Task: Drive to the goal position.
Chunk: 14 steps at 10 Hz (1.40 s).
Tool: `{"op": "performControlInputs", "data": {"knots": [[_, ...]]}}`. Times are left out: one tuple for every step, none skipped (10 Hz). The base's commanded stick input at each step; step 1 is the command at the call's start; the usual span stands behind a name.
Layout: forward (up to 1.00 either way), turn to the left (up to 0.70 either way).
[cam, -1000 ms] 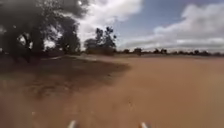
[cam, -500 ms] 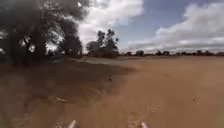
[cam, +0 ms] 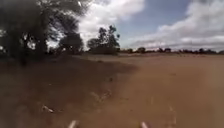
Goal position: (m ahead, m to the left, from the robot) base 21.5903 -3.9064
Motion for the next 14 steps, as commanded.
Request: {"op": "performControlInputs", "data": {"knots": [[0.7,-0.2],[0.7,-0.27],[0.7,-0.27],[0.7,-0.27],[0.7,-0.27],[0.7,-0.15],[0.7,0.0],[0.7,0.0],[0.7,0.0],[0.7,0.0],[0.7,0.0],[0.7,0.0],[0.7,0.0],[0.7,0.0]]}}
